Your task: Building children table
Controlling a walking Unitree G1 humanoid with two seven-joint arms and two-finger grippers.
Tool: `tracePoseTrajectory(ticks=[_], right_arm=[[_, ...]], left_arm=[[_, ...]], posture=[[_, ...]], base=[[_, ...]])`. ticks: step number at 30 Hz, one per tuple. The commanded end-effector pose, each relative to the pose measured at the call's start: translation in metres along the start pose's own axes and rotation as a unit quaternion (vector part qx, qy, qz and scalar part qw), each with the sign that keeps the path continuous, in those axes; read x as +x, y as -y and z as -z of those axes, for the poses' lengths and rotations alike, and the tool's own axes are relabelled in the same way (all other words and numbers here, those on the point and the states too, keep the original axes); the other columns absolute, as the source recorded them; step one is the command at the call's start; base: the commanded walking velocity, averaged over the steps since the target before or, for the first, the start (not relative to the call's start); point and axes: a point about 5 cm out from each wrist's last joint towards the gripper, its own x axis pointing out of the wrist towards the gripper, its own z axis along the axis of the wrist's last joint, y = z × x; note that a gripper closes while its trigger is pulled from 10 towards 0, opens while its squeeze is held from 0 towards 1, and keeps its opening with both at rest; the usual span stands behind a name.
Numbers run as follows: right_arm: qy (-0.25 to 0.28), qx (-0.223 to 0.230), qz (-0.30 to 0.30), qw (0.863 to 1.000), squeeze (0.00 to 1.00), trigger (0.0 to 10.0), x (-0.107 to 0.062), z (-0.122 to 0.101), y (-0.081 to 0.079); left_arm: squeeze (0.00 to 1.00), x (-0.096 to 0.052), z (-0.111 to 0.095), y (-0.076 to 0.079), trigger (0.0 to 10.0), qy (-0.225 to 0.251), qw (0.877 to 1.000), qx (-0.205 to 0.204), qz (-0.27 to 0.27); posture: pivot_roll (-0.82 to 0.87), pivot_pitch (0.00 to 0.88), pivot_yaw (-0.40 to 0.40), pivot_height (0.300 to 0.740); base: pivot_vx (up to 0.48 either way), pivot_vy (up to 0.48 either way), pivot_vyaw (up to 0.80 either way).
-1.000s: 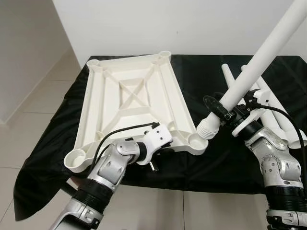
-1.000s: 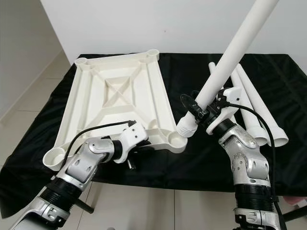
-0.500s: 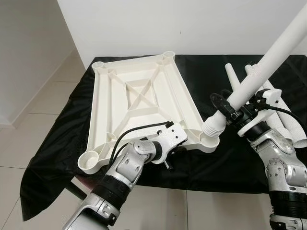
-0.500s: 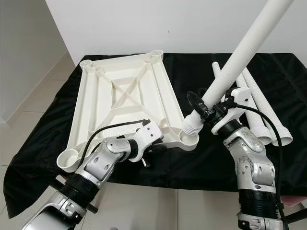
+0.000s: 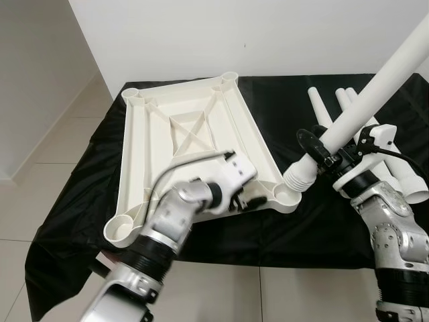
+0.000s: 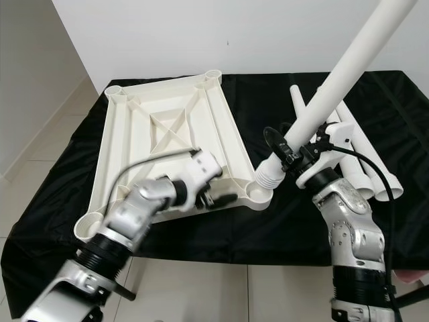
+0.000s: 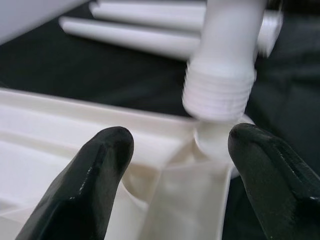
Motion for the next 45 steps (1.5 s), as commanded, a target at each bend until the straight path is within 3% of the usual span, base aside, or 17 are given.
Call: tracePoseTrajectory(ticks=[1,4,7,9,10,12,13,14,15,18,25,30,38,45], right_arm=[[0.027,0.003,0.000,1.000,0.00,10.0,0.003,-0.007,0.000],[0.034,0.005,0.004,0.999,0.00,10.0,0.005,-0.009,0.000],[0.064,0.006,0.036,0.997,0.00,10.0,0.011,-0.016,0.004],[0.096,-0.001,0.083,0.992,0.00,10.0,0.012,-0.022,0.009],[0.103,-0.004,0.094,0.990,0.00,10.0,0.011,-0.023,0.010],[0.106,-0.005,0.099,0.989,0.00,10.0,0.010,-0.024,0.011],[0.103,-0.015,0.106,0.989,0.00,10.0,0.009,-0.022,0.010],[0.103,-0.015,0.106,0.989,0.00,10.0,0.009,-0.022,0.010],[0.100,-0.021,0.113,0.988,0.00,10.0,0.008,-0.020,0.007],[0.099,-0.020,0.115,0.988,0.00,10.0,0.009,-0.019,0.004],[0.075,-0.030,0.107,0.991,0.00,10.0,0.022,-0.008,-0.010],[0.065,-0.030,0.111,0.991,0.00,10.0,0.027,-0.004,-0.013],[0.058,-0.033,0.117,0.991,0.00,10.0,0.029,-0.003,-0.010],[0.060,-0.039,0.119,0.990,0.00,10.0,0.034,-0.007,-0.007]], left_arm=[[0.00,-0.005,-0.003,-0.003,10.0,0.016,1.000,-0.023,0.014],[0.00,-0.007,-0.010,-0.007,10.0,0.035,0.999,-0.037,0.011],[0.00,-0.015,-0.020,-0.024,10.0,0.072,0.995,-0.067,-0.020],[0.00,-0.024,-0.019,-0.044,10.0,0.092,0.986,-0.049,-0.130],[0.00,-0.027,-0.017,-0.049,10.0,0.093,0.982,-0.042,-0.160],[0.00,-0.028,-0.016,-0.050,10.0,0.094,0.979,-0.038,-0.175],[0.00,-0.032,-0.013,-0.055,10.0,0.099,0.973,-0.066,-0.197],[0.00,-0.032,-0.013,-0.055,10.0,0.099,0.973,-0.066,-0.197],[0.00,-0.041,-0.011,-0.063,10.0,0.114,0.958,-0.097,-0.243],[0.00,-0.053,-0.015,-0.074,10.0,0.130,0.939,-0.095,-0.305],[0.00,-0.067,-0.009,-0.088,10.0,0.127,0.923,-0.121,-0.342],[0.00,-0.069,-0.004,-0.089,10.0,0.119,0.919,-0.120,-0.356],[0.00,-0.068,-0.002,-0.088,10.0,0.113,0.920,-0.115,-0.358],[0.00,-0.070,-0.010,-0.095,10.0,0.125,0.916,-0.107,-0.365]], posture=[[-0.15,0.111,0.133,0.740],[-0.14,0.113,0.128,0.740],[-0.14,0.113,0.126,0.740],[-0.14,0.105,0.129,0.740],[-0.14,0.102,0.130,0.740],[-0.14,0.102,0.130,0.740],[-0.15,0.088,0.130,0.740],[-0.15,0.088,0.130,0.740],[-0.14,0.078,0.123,0.740],[-0.14,0.074,0.121,0.740],[-0.14,0.066,0.109,0.740],[-0.14,0.066,0.109,0.740],[-0.15,0.057,0.075,0.740],[-0.15,0.041,0.042,0.740]], base=[[0.000,0.000,0.00],[0.000,0.000,0.00],[0.000,0.000,0.00],[0.000,0.000,0.00],[0.000,0.000,0.00],[0.000,0.000,0.00],[0.000,0.000,0.00],[0.000,0.000,0.00],[0.000,0.000,0.00],[0.000,0.000,0.00],[0.000,0.000,0.00],[0.000,0.000,-0.46],[0.000,0.000,-0.75],[0.000,0.000,-0.75]])
